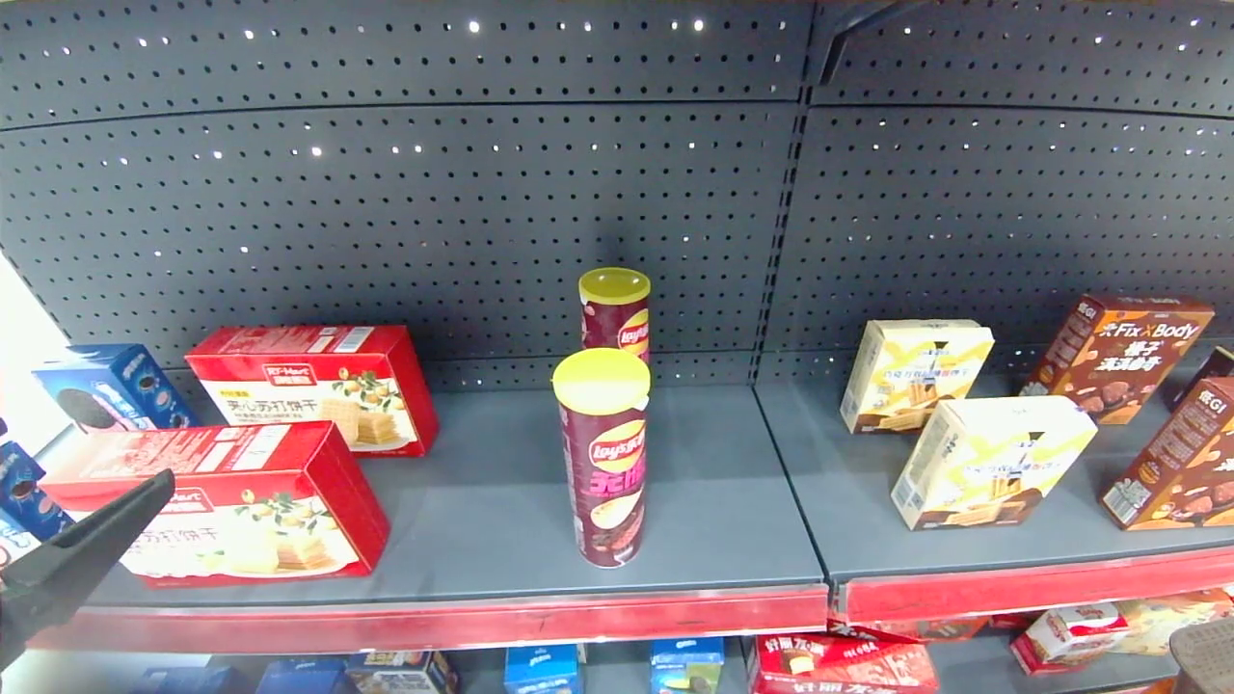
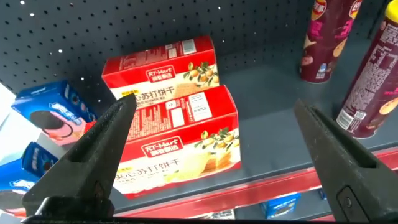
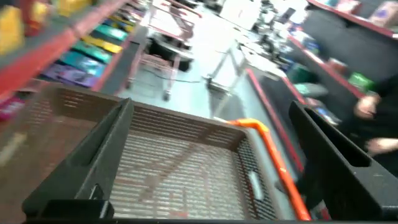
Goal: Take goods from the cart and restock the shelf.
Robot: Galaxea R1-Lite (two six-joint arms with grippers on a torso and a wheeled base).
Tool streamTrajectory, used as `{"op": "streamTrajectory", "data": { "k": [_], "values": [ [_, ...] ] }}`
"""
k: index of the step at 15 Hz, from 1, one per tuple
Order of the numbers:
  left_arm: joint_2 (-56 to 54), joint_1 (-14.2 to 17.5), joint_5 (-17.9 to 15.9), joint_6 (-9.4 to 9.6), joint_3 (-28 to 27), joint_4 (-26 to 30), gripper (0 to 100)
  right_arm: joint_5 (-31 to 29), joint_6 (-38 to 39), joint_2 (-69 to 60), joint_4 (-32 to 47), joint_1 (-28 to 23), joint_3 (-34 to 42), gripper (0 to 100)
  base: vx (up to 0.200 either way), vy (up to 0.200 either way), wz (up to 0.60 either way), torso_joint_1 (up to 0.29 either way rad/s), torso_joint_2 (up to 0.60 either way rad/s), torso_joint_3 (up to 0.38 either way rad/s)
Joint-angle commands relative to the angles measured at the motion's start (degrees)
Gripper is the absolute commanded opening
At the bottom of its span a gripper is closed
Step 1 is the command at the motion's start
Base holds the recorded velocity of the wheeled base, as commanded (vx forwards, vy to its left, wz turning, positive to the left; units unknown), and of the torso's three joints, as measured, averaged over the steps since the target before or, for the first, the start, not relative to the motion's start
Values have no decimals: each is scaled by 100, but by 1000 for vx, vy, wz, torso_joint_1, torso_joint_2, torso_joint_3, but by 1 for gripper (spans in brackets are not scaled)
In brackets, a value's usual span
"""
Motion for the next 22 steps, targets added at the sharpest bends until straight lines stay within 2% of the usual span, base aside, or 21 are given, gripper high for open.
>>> {"op": "streamTrajectory", "data": {
  "k": [1,2,4,5,6,7,10,16,18,22],
  "values": [
    [-7,-18,-11,13,23,5,100,165,-583,-1475,667,-153,24,100,0,0,0,0,0,0],
    [2,-123,-55,13,49,5,100,455,-636,-1669,720,6,24,100,0,0,0,0,0,0],
    [81,-633,-274,4,58,14,100,886,-636,-1722,702,173,-55,100,0,0,0,0,0,0],
    [336,-1266,-309,13,137,14,100,1079,-636,-1722,711,181,-134,100,0,0,0,0,0,0],
    [556,-1670,-283,-5,242,5,100,1308,-627,-1713,702,225,-143,100,0,0,0,0,0,0],
    [749,-1855,-283,-31,304,-12,100,1510,-609,-1713,702,296,-152,100,0,0,0,0,0,0],
    [1391,-1934,-283,-22,313,-197,100,1659,-600,-1713,685,876,-257,100,0,0,0,0,0,0],
    [2217,-2154,-265,-5,-30,-645,100,1659,-609,-1669,746,1060,-389,100,0,0,0,0,0,0],
    [2401,-2198,-301,-22,40,-715,100,1659,-609,-1678,746,1658,-389,100,0,0,0,0,0,0],
    [2955,-2285,-309,-14,-144,-733,100,1659,-618,-1686,738,2185,-424,100,0,0,0,0,0,0]
  ]
}}
